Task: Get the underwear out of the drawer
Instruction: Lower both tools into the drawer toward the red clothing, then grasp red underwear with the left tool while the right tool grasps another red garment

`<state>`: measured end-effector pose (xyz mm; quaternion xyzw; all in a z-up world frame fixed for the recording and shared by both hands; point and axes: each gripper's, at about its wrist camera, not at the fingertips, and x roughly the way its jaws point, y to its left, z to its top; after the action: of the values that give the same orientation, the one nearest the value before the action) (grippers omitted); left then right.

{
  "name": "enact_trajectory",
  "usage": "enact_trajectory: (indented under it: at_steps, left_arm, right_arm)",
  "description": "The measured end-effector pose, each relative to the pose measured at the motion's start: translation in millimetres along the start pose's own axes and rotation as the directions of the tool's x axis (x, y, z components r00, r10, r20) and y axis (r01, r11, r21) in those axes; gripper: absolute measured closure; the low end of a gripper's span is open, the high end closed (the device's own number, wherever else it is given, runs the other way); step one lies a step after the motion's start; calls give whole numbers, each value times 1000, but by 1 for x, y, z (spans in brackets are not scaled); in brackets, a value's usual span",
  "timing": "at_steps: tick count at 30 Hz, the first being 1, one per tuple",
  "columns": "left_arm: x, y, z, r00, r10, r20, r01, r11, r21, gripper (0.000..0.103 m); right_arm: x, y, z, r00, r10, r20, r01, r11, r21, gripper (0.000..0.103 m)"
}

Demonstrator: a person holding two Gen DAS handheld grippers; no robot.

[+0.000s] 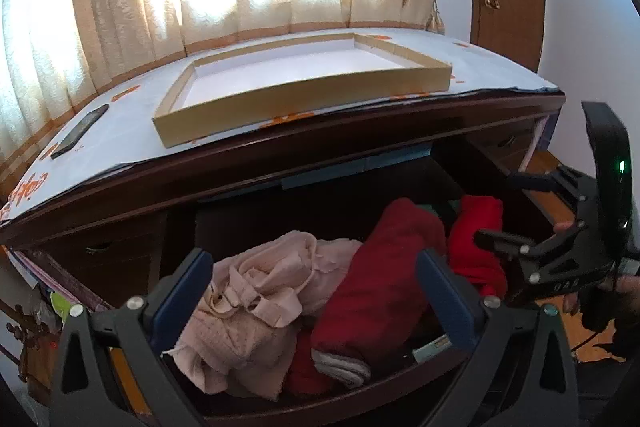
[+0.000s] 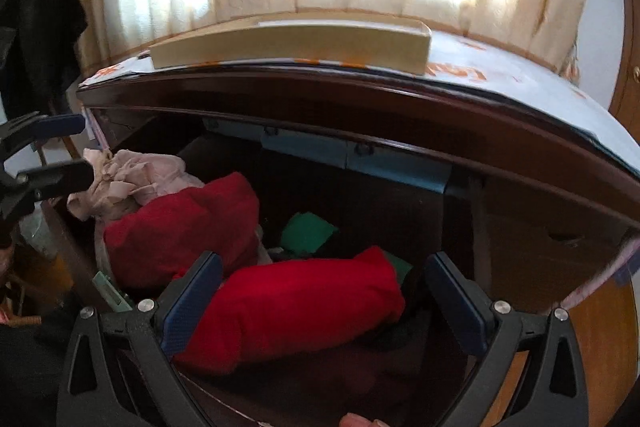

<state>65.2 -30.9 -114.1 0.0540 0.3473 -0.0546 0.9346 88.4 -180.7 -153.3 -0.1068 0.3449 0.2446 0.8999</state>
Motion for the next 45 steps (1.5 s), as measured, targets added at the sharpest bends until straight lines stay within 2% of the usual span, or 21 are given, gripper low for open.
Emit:
enact_trajectory:
  at_steps: [6, 8, 11, 13, 19, 26, 29, 33, 37, 39, 41, 45]
  left_arm:
    - [9, 0, 3, 999, -31, -13, 31, 999, 20, 0]
    - [11, -1, 3, 999, -41, -17, 42, 999, 32, 0]
    - [14, -4, 4, 998, -60, -23, 61, 997, 45, 0]
    - [16, -5, 5, 997, -74, -25, 75, 996, 47, 0]
    - [22, -2, 7, 994, -107, -25, 107, 994, 27, 0]
    - [20, 9, 5, 994, -108, -21, 108, 994, -1, 0]
    - [19, 10, 6, 994, -104, -15, 104, 995, 1, 0]
    - [20, 6, 5, 994, -110, -22, 110, 994, 11, 0]
    - [22, 2, 4, 993, -112, -32, 113, 993, 23, 0]
    - [24, 0, 4, 993, -115, -37, 116, 993, 23, 0]
    - [26, -1, 4, 992, -115, -44, 116, 993, 21, 0]
    - [29, -3, 5, 991, -125, -54, 126, 992, 17, 0]
  right_arm:
    - [-13, -11, 12, 998, -57, -13, 58, 993, 102, 1]
    - [-12, -15, 16, 996, -59, -63, 67, 990, 128, 1]
    - [-6, -22, 18, 989, 15, -151, 19, 976, 217, 1]
    - [-1, -23, 20, 975, 45, -220, 19, 960, 280, 1]
    - [9, -16, 18, 949, 102, -298, 10, 935, 354, 1]
    - [26, -20, 16, 919, 178, -352, 0, 893, 451, 1]
    - [33, -18, 12, 906, 182, -382, 11, 891, 453, 1]
    - [41, -19, 7, 885, 244, -397, -23, 874, 486, 1]
    - [50, -21, 3, 876, 265, -403, -31, 865, 501, 2]
    - [55, -23, 1, 872, 276, -403, -36, 859, 511, 5]
    - [57, -24, 0, 872, 281, -400, -43, 860, 509, 26]
    - [54, -28, -5, 886, 300, -354, -89, 858, 506, 33]
